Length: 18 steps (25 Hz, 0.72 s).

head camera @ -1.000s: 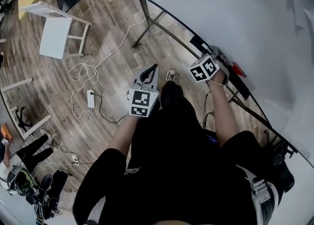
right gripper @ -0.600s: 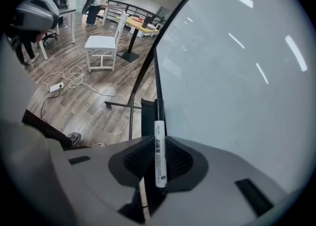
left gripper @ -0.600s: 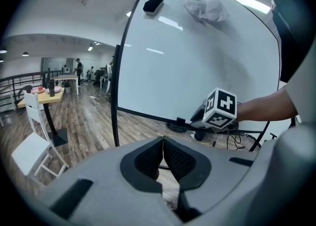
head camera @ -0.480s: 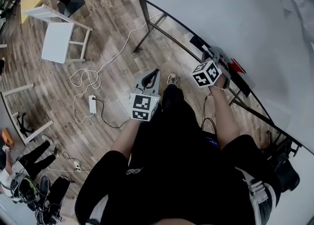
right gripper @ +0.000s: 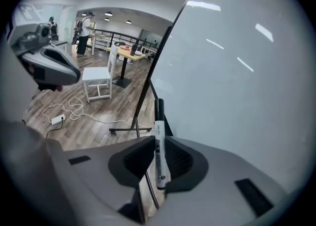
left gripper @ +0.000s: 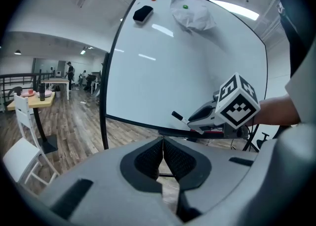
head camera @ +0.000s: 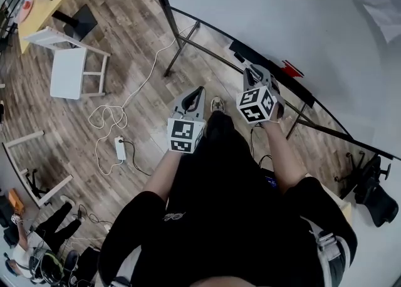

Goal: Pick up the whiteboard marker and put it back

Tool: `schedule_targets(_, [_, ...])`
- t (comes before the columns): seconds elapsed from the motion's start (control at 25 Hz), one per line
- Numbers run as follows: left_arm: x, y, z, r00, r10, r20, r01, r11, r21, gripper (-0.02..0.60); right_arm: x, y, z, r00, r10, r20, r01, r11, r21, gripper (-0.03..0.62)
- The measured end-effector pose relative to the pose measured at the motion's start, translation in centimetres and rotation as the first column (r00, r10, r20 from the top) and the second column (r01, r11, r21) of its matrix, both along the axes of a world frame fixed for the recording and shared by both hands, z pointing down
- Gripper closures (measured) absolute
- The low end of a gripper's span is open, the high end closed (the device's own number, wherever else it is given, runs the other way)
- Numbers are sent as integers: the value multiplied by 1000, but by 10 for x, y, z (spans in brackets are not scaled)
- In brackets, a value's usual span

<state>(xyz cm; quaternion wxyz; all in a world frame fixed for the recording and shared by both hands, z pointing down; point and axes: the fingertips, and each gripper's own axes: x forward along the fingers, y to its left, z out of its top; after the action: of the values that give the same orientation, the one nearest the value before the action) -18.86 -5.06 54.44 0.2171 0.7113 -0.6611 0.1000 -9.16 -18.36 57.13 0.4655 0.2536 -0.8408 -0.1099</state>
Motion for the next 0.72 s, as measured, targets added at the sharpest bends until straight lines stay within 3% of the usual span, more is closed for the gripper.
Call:
schedule_targets(0.4, [21,0,-38,997,79,4,-79,992,100,574,8,47,-70,967,96,236,-104,994,21,540])
schedule_targets(0.72, [59,10,-86,982,187,29,-189,961,201,574,44,89,-127,859,210,467,-252,967,29,540])
